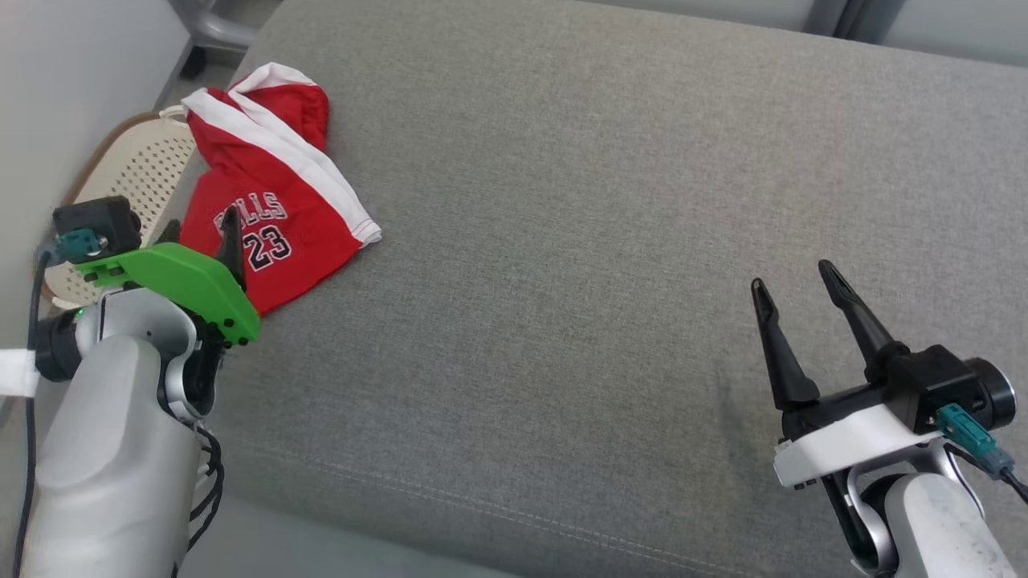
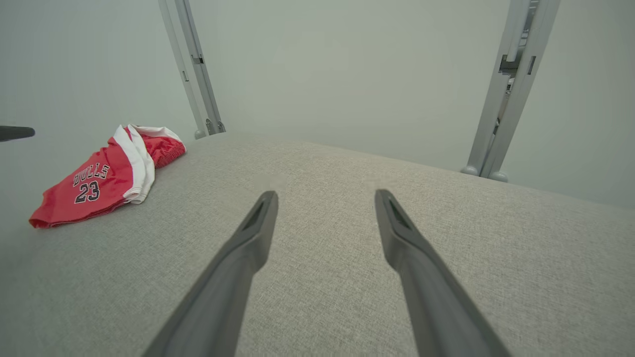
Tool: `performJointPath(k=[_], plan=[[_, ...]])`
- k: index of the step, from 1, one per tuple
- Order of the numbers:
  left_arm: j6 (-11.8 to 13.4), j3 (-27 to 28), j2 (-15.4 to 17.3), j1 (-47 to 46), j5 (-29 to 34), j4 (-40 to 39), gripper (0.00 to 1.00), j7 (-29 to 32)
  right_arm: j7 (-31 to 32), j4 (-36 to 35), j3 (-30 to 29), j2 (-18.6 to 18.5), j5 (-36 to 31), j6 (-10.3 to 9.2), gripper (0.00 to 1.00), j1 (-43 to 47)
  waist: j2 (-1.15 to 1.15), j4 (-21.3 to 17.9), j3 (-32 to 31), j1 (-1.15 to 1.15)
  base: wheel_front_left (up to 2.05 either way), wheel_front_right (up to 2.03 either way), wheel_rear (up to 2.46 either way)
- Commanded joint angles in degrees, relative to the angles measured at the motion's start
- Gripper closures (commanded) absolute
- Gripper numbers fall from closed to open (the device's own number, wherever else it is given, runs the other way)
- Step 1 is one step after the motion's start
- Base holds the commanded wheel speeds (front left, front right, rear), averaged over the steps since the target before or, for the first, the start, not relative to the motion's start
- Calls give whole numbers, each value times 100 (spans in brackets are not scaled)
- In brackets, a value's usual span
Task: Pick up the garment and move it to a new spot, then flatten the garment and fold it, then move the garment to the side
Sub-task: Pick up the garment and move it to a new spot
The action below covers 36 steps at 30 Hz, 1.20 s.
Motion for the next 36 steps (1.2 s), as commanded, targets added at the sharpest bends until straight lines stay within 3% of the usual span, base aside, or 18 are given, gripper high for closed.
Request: performJointPath(k=[1,14,15,16,17,18,26,32,36], plan=[[-83,9,-49,-240,-95,404,0,127,2,-54,-46,-74,14,-9,0,-121,0,-411,534,-1,0,0,0],[-480,261,-279,-1050,-638,2538,0,236,102,-240,-44,-284,29,-9,0,-350,0,-514,1025,-1,0,0,0],[-488,277,-269,-1099,-646,2636,26,148,117,-250,-37,-293,30,-9,0,-355,0,-520,1043,-1,0,0,0],[-510,289,-287,-1121,-677,2750,62,136,124,-253,-30,-306,33,-9,0,-363,0,-527,1058,-1,0,0,0],[-528,288,-301,-1147,-683,2841,89,72,130,-250,-28,-315,37,-9,0,-374,0,-530,1065,-1,0,0,0],[-539,302,-299,-1193,-687,2904,100,-22,127,-247,-28,-323,44,-9,0,-380,0,-530,1064,-1,0,0,0],[-572,219,-57,-1516,-522,3233,100,-691,144,-184,-95,-291,79,-9,0,-357,0,-505,968,-1,0,0,0],[-399,90,195,-1881,-238,2923,100,-1696,74,-115,-150,-191,77,-9,0,-253,0,-427,689,-1,0,0,0],[-283,-9,381,-2079,-9,2509,100,-2026,11,-7,-147,-103,112,-9,0,-185,0,-431,434,-1,0,0,0]])
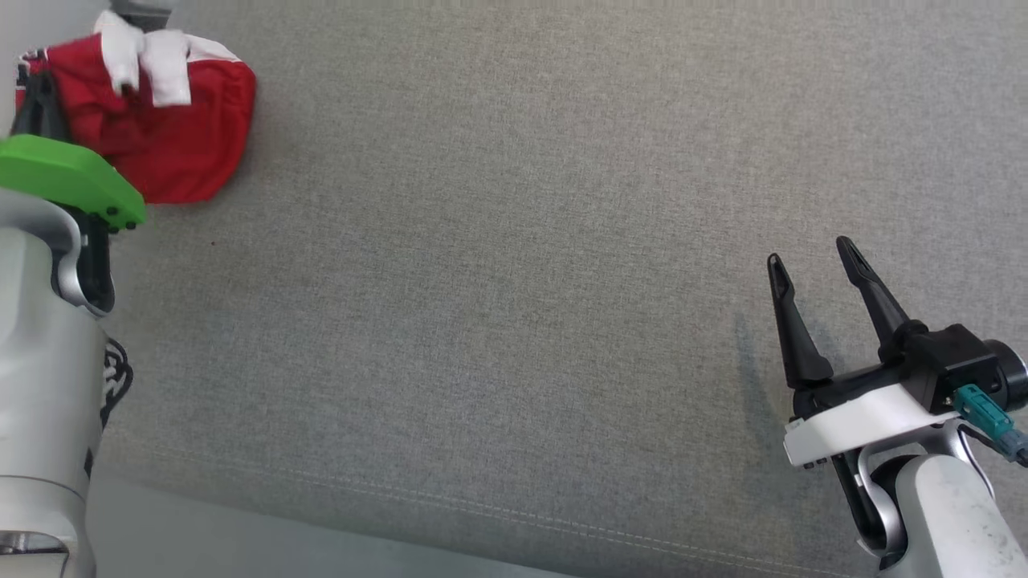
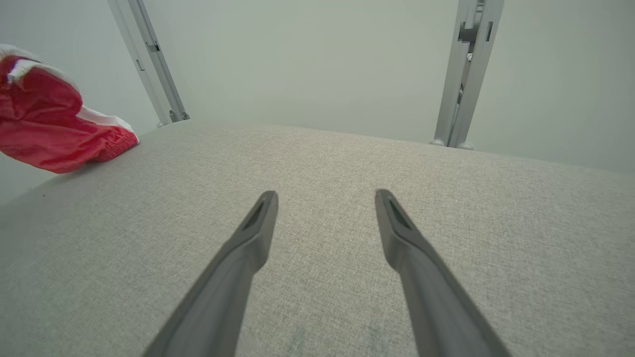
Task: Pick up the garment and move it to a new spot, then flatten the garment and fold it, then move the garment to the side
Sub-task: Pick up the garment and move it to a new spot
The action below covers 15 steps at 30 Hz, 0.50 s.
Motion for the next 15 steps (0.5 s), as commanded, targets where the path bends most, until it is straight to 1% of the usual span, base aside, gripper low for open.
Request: performJointPath(k=[1,4,7,10,14,15], plan=[[65,-42,73,-91,104,-160,100,-69,-47,42,-7,29,27,-9,0,87,0,3,-233,0,0,0,0],[158,-81,180,-73,266,-705,100,-149,-120,114,-10,109,42,-9,0,126,0,-66,-412,0,0,0,0],[252,-151,217,162,404,-1384,100,-164,-182,197,-32,185,70,-9,0,194,0,-182,-573,0,0,0,0],[355,-269,160,505,502,-2235,100,-151,-246,258,-59,256,89,-9,0,217,0,-342,-699,0,0,0,0],[506,-564,25,1215,594,-3537,100,172,-330,314,-127,337,100,-9,0,269,0,-624,-797,0,0,0,0],[506,-564,25,1215,594,-3537,100,172,-330,314,-127,337,100,-9,0,269,0,-624,-797,0,0,0,0]])
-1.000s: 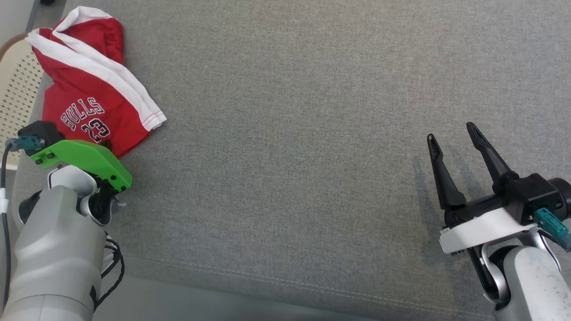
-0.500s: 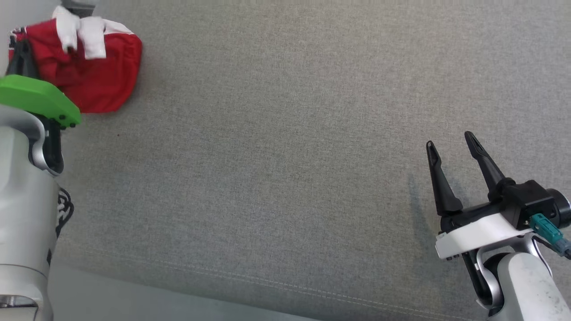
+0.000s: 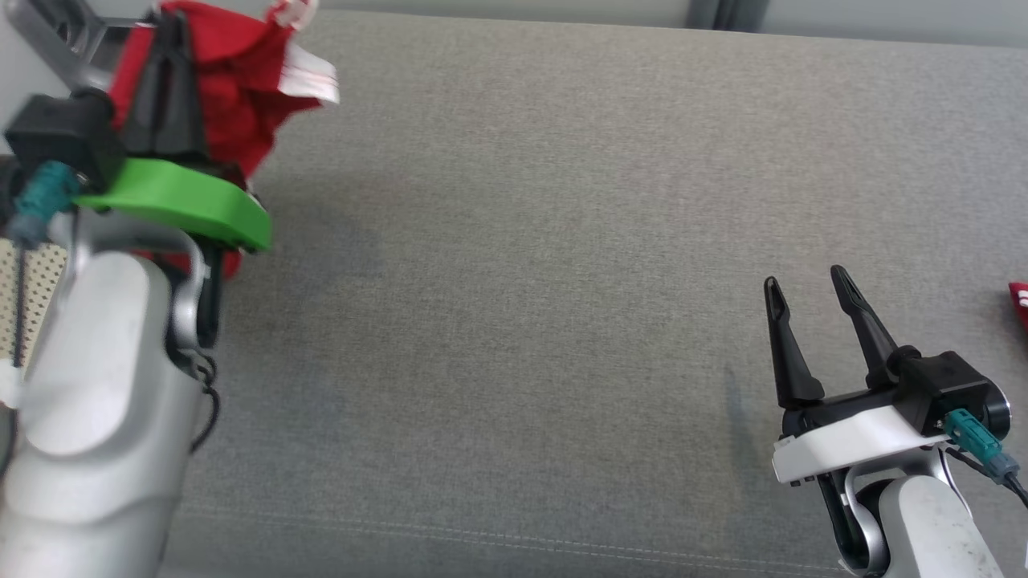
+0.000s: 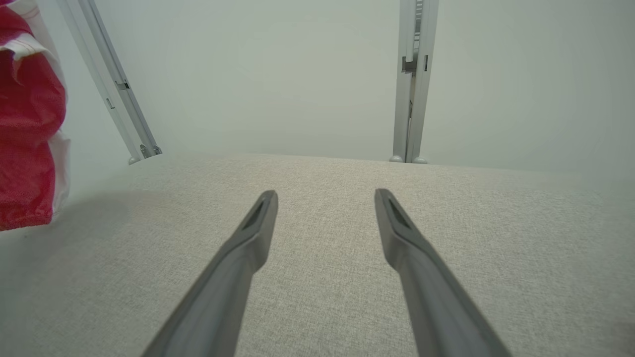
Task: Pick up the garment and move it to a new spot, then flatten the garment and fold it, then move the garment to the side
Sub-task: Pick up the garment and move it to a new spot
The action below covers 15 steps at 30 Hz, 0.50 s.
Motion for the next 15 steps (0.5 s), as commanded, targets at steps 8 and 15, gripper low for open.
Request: performJointPath(k=[8,15], plan=[[327,-640,-489,1226,-113,-1643,100,785,-160,85,-69,78,86,-9,0,-132,0,-1087,33,0,0,0,0],[232,-1096,-912,986,-34,-1457,100,934,-271,188,-92,106,156,-9,0,-325,0,-1921,326,0,0,0,0]])
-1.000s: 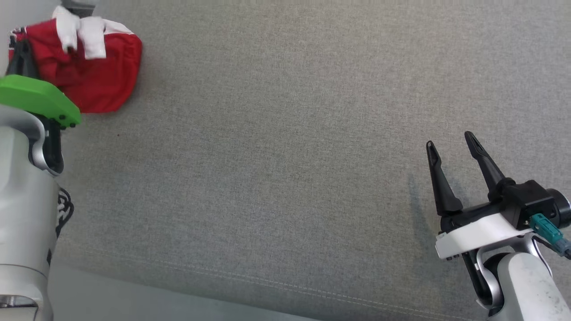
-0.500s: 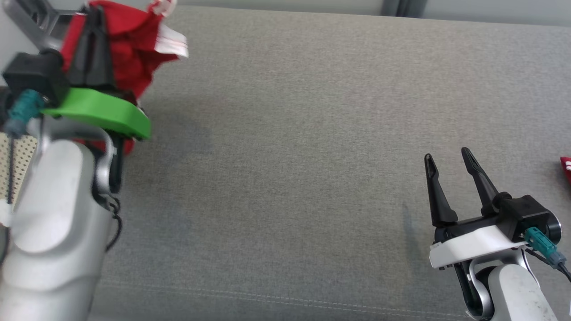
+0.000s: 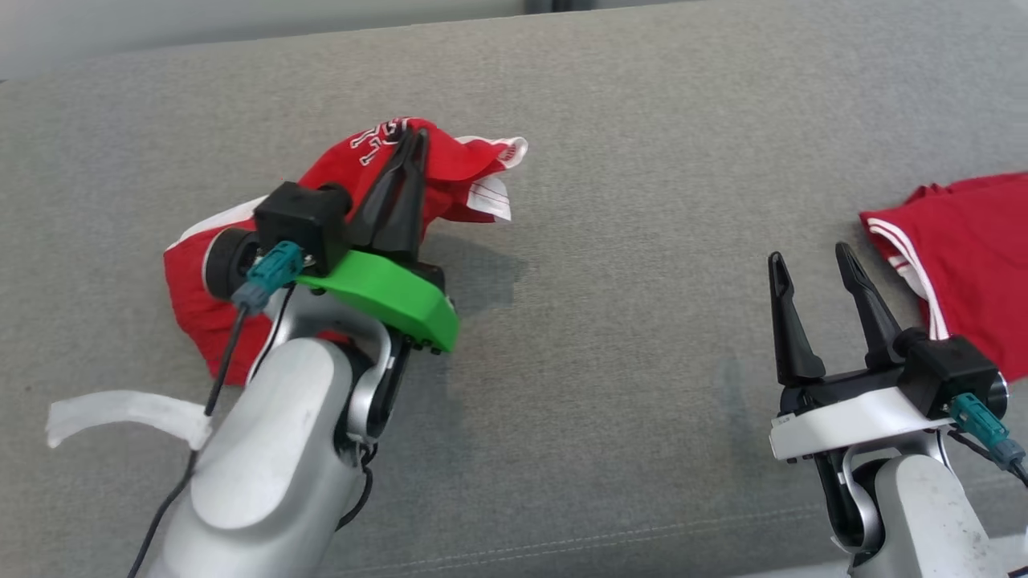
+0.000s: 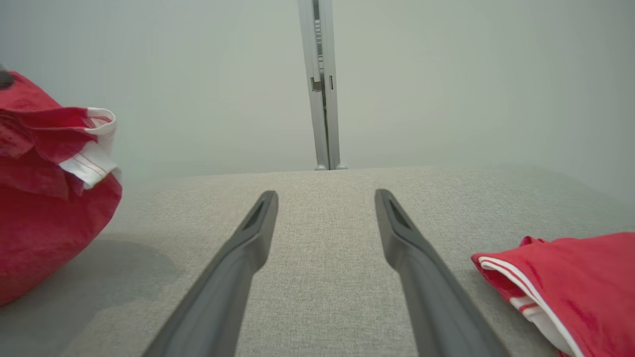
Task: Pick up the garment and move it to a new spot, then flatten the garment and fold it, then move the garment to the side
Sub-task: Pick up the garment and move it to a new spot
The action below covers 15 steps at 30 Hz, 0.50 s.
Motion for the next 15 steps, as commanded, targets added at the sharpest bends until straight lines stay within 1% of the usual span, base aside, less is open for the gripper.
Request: performJointPath(k=[1,5,10,11,12,15], plan=[[-52,-85,-80,-186,81,93,100,-8,-58,44,13,0,69,-9,0,-92,0,-749,304,0,0,0,0],[-164,-355,-278,-392,147,452,100,-7,-109,122,6,9,134,-9,0,-140,0,-1202,466,0,0,0,0],[-335,-656,-468,-445,-7,1095,100,74,-145,216,-6,15,347,-9,0,-209,0,-1560,647,0,0,0,0],[-350,-701,-488,-454,-16,1221,80,82,-149,229,-2,14,396,-9,0,-212,0,-1595,668,0,0,0,0],[-388,-705,-528,-451,-126,1309,0,40,-146,241,-1,14,416,-9,0,-210,0,-1613,691,0,0,0,0],[-491,-861,-577,-475,-156,1535,0,-15,-151,227,-66,14,450,-9,0,-203,0,-1588,714,0,0,0,0]])
